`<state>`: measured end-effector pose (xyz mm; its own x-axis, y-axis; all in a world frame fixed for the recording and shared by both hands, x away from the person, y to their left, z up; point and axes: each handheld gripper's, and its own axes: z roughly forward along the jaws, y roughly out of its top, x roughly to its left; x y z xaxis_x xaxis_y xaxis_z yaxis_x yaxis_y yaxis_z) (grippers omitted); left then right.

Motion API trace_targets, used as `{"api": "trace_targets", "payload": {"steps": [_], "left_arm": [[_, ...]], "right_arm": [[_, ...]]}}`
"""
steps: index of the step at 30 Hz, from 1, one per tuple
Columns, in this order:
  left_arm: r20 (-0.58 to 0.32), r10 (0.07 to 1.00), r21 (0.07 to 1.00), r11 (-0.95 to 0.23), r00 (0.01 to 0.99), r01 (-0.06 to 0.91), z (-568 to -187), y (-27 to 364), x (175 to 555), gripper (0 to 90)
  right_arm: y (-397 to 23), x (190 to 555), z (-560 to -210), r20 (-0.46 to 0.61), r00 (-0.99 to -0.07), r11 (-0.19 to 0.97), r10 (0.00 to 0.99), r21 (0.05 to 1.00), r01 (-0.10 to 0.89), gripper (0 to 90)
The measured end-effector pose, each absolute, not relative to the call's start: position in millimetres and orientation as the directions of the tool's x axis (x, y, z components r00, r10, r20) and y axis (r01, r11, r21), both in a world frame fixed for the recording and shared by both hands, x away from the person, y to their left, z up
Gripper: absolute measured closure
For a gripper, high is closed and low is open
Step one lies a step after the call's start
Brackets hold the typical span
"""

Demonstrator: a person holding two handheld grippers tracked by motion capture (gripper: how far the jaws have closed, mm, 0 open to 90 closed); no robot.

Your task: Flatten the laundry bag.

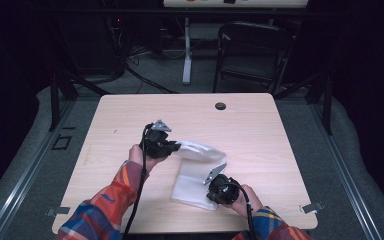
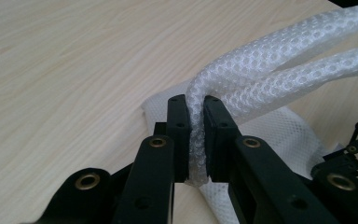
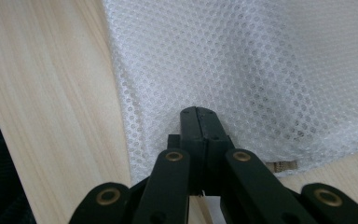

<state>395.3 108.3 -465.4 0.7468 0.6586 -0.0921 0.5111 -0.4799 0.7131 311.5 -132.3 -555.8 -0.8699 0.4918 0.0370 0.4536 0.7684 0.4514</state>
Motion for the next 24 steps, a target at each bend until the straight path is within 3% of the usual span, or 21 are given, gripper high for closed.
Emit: {"api": "trace_targets", "payload": {"steps": [24], "left_arm": [[-0.038,0.729,0.727,-0.449,0.684,0.52,-456,110,423,82.1]], "right_arm": [[-140,313,-554,0.061,-0.879,0.791,0.474,0.411,0.454,90.0]]}}
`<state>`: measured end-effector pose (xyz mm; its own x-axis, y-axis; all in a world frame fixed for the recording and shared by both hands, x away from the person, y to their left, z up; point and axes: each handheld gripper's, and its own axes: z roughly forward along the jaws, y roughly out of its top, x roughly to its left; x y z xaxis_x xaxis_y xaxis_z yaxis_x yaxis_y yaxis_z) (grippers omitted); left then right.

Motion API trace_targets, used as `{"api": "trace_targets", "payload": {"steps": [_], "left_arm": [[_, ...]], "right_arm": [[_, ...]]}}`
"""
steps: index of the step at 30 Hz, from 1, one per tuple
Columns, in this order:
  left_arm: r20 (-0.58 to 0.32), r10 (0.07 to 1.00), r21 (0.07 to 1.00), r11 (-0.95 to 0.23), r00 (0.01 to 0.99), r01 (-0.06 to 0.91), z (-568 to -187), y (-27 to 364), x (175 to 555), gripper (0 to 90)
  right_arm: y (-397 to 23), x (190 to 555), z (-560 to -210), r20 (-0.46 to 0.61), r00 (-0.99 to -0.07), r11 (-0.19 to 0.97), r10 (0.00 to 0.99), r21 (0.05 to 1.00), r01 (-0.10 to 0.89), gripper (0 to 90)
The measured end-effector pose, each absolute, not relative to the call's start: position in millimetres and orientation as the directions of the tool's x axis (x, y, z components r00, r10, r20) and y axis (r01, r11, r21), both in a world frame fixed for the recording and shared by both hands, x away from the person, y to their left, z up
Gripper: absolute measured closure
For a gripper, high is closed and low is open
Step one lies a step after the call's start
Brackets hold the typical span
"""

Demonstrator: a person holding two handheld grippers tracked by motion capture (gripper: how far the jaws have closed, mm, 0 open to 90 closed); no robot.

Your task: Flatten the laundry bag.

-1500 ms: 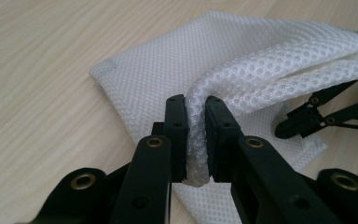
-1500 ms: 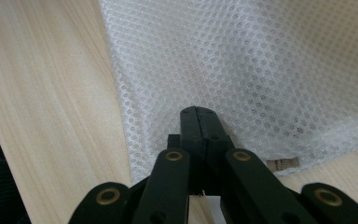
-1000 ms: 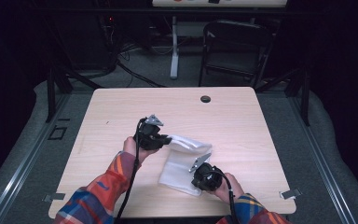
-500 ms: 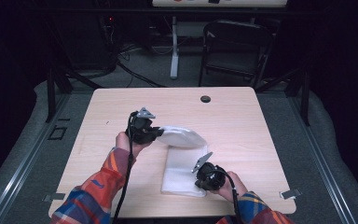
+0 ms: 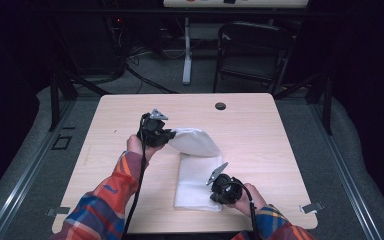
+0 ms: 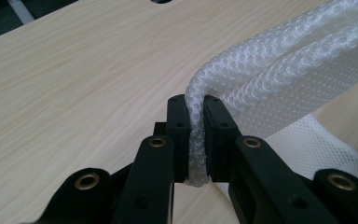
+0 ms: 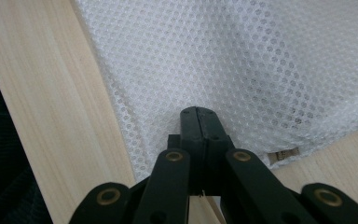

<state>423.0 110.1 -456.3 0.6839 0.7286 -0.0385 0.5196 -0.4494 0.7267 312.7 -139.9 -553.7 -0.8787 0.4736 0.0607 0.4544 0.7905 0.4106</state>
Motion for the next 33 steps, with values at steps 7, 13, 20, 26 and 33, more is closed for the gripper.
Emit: {"api": "trace_targets", "payload": {"steps": [7,13,20,26,33], "left_arm": [[-0.022,0.737,0.725,-0.454,0.676,0.518,-456,102,436,82.0],[-0.011,0.744,0.723,-0.456,0.669,0.519,-456,96,446,81.9],[-0.012,0.761,0.727,-0.439,0.648,0.528,-463,87,462,81.7],[-0.001,0.768,0.728,-0.439,0.64,0.527,-468,80,470,81.3],[0.002,0.781,0.736,-0.424,0.624,0.528,-478,71,479,80.9]], "right_arm": [[-142,313,-553,0.079,-0.884,0.797,0.461,0.402,0.451,90.0],[-142,313,-554,0.082,-0.885,0.796,0.459,0.405,0.45,90.0],[-143,313,-554,0.09,-0.883,0.793,0.46,0.406,0.454,90.0],[-143,313,-554,0.09,-0.884,0.793,0.459,0.406,0.454,90.0],[-143,313,-553,0.074,-0.89,0.806,0.45,0.395,0.44,90.0]]}}
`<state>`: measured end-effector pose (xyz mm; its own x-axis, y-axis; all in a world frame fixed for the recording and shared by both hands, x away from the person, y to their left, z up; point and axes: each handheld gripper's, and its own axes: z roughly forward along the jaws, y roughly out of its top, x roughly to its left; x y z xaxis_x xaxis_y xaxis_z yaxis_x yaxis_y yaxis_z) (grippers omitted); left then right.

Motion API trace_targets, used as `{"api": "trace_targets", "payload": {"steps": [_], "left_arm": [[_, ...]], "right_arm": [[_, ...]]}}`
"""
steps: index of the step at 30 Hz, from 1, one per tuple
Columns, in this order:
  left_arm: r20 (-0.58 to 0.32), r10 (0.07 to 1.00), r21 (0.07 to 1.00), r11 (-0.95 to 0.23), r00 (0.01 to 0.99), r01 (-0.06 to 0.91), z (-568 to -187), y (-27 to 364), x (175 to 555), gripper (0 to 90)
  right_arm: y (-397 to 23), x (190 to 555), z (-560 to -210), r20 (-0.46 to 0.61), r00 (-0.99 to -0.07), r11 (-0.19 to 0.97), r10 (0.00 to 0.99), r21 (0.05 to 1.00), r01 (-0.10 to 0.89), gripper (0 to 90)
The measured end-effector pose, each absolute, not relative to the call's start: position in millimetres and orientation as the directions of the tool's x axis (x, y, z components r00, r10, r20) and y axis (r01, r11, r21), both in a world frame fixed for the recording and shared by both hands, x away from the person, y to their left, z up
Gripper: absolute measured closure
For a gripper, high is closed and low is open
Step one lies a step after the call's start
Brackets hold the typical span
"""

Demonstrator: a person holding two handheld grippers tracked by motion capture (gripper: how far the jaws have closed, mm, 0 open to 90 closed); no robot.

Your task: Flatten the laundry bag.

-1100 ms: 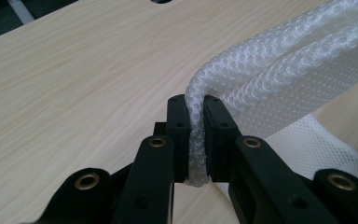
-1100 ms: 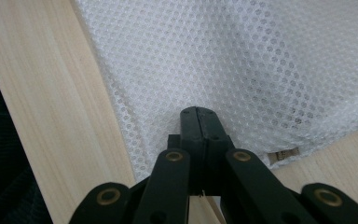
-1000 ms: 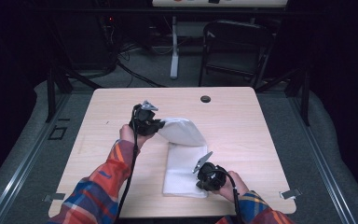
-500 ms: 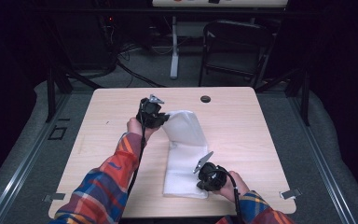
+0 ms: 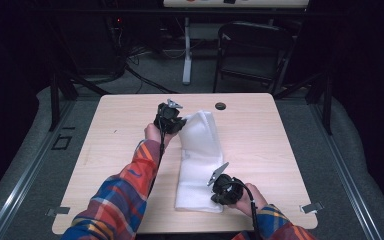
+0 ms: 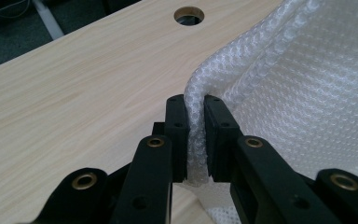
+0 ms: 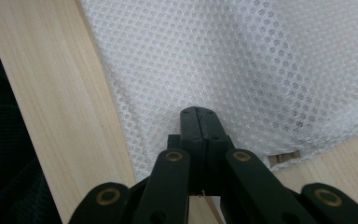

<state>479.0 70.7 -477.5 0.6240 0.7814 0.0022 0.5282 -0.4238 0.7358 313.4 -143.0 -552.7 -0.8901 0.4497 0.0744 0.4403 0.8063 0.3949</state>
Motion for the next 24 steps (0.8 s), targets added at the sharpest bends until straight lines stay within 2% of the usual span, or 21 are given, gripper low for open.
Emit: {"api": "trace_targets", "payload": {"steps": [16,18,22,24], "left_arm": [[0.034,0.801,0.701,-0.445,0.597,0.557,-493,54,502,79.8],[0.036,0.802,0.695,-0.449,0.596,0.562,-496,53,505,79.3],[0.033,0.808,0.685,-0.447,0.588,0.575,-501,52,509,79.1],[0.031,0.809,0.682,-0.447,0.588,0.579,-503,52,510,78.9]], "right_arm": [[-144,313,-553,0.105,-0.883,0.796,0.458,0.394,0.46,90.0],[-144,312,-556,0.144,-0.868,0.766,0.475,0.417,0.489,90.0],[-144,313,-553,0.123,-0.879,0.794,0.462,0.383,0.471,90.0],[-143,312,-554,0.136,-0.871,0.781,0.471,0.395,0.484,90.0]]}}
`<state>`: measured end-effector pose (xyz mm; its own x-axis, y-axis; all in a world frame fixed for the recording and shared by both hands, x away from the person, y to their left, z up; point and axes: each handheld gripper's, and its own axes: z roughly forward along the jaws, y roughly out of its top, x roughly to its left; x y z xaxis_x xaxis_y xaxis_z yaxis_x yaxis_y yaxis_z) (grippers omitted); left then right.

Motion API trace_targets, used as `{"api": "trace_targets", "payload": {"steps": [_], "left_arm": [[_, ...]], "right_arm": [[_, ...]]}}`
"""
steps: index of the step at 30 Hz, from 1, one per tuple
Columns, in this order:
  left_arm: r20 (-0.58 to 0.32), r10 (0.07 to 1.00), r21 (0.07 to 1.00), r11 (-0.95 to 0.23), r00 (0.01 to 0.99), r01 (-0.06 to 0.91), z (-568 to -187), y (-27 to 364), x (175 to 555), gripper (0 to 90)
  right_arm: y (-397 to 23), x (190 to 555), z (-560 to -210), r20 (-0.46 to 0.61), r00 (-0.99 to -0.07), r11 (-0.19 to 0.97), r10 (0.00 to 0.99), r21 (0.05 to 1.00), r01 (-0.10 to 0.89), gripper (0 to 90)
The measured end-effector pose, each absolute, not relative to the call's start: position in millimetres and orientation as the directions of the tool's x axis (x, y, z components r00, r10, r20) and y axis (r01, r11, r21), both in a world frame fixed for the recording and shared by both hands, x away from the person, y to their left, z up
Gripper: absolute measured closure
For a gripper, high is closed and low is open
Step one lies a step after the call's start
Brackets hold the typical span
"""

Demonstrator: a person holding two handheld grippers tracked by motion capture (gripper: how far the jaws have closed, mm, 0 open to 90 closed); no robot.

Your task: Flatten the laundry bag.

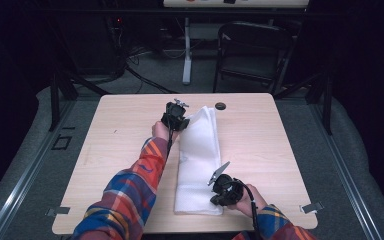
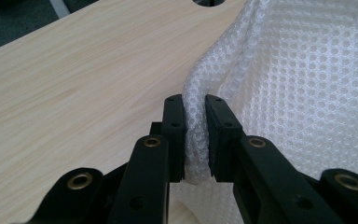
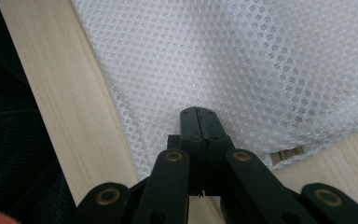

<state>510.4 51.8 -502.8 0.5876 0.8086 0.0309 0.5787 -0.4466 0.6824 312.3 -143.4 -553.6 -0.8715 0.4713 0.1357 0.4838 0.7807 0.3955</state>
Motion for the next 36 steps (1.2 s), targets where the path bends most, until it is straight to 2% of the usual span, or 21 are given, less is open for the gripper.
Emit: {"api": "trace_targets", "payload": {"steps": [9,11,12,14,16,17,18,19,21,23,24,25,26,28,30,36], "left_arm": [[0.057,0.805,0.66,-0.474,0.591,0.583,-508,51,516,76.2],[0.064,0.804,0.655,-0.48,0.591,0.583,-507,52,517,72.2],[0.071,0.807,0.656,-0.481,0.587,0.582,-507,52,518,59.8],[0.08,0.808,0.659,-0.482,0.584,0.577,-505,53,518,56.5],[0.083,0.811,0.655,-0.482,0.579,0.582,-502,53,518,41.4],[0.073,0.805,0.652,-0.485,0.588,0.583,-500,54,517,33.0],[0.073,0.805,0.652,-0.485,0.588,0.583,-500,54,517,28.9],[0.07,0.799,0.647,-0.492,0.597,0.582,-499,54,516,28.9],[0.059,0.793,0.645,-0.494,0.607,0.583,-496,56,515,22.1],[0.039,0.786,0.645,-0.491,0.617,0.586,-494,58,513,18.5],[0.029,0.782,0.644,-0.491,0.622,0.587,-493,59,512,16.3],[0.014,0.772,0.639,-0.496,0.635,0.588,-492,60,510,16.3],[0.01,0.765,0.637,-0.502,0.644,0.586,-491,60,507,15.1],[0.006,0.744,0.631,-0.521,0.668,0.574,-490,60,500,14.8],[-0.001,0.72,0.626,-0.541,0.694,0.562,-489,62,491,13.7],[-0.025,0.678,0.633,-0.558,0.734,0.537,-488,68,464,10.5]], "right_arm": [[-139,309,-555,0.165,-0.865,0.765,0.475,0.407,0.498,88.1],[-138,308,-553,0.158,-0.864,0.761,0.478,0.417,0.497,85.3],[-139,309,-550,0.147,-0.862,0.752,0.485,0.434,0.496,82.5],[-141,310,-547,0.145,-0.865,0.752,0.481,0.439,0.492,81.4],[-144,311,-542,0.124,-0.858,0.739,0.499,0.456,0.496,74.7],[-148,312,-538,0.117,-0.847,0.719,0.518,0.476,0.506,67.3],[-148,312,-538,0.117,-0.847,0.719,0.518,0.476,0.506,67.3],[-149,313,-537,0.116,-0.844,0.717,0.524,0.474,0.511,62.6],[-152,314,-535,0.118,-0.834,0.704,0.538,0.481,0.522,55.8],[-155,316,-533,0.118,-0.826,0.694,0.551,0.486,0.532,47.0],[-158,317,-531,0.125,-0.822,0.688,0.556,0.486,0.539,34.1],[-158,317,-531,0.125,-0.822,0.688,0.556,0.486,0.539,34.1],[-161,318,-530,0.132,-0.807,0.669,0.576,0.492,0.558,23.8],[-161,318,-530,0.135,-0.802,0.662,0.582,0.494,0.563,21.1],[-163,318,-529,0.132,-0.792,0.651,0.596,0.498,0.573,14.4],[-168,318,-524,0.122,-0.776,0.623,0.619,0.526,0.58,7.9]]}}
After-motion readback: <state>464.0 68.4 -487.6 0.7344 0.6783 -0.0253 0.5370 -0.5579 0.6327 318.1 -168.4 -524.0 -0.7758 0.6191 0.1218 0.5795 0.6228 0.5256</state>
